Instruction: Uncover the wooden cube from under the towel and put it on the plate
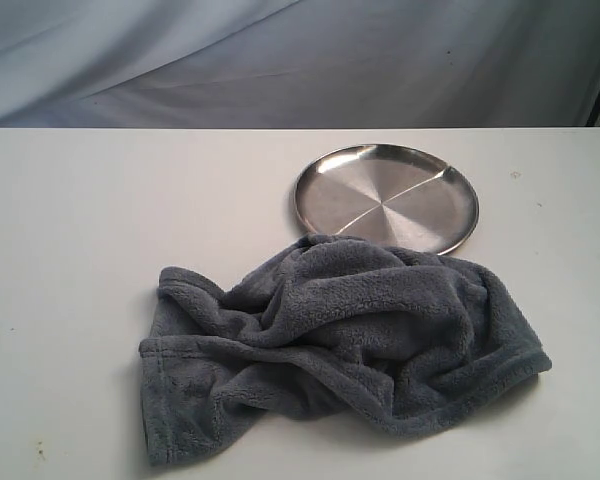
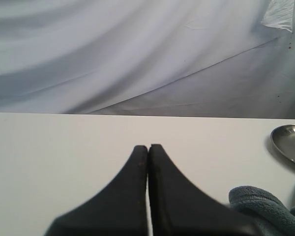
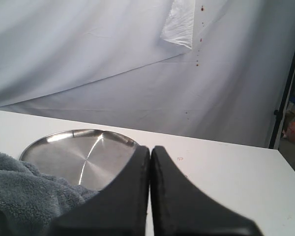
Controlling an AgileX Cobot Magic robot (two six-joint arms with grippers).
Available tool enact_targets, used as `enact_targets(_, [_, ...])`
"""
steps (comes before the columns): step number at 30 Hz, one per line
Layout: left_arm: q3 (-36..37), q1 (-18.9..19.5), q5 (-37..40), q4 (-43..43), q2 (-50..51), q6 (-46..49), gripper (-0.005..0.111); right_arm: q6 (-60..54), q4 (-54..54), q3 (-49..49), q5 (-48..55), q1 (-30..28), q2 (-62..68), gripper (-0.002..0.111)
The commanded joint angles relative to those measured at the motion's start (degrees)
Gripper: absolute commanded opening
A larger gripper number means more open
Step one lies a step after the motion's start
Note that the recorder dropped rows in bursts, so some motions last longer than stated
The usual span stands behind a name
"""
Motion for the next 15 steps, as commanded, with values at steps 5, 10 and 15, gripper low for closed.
enact_targets(5, [0.3, 0.0, -0.2, 0.0, -0.1, -0.2, 0.001, -0.1, -0.5, 0.2, -0.6, -0.3, -0.2, 0.000])
enact_targets(10, [0.3, 0.0, -0.2, 0.0, -0.1, -0.2, 0.001, 0.1, 4.8, 0.2, -2.3, -0.3, -0.2, 0.000])
enact_targets(15, [0.3, 0.0, -0.2, 0.0, -0.1, 0.0, 0.001, 0.1, 17.9, 0.2, -9.0, -0.3, -0.2, 0.000])
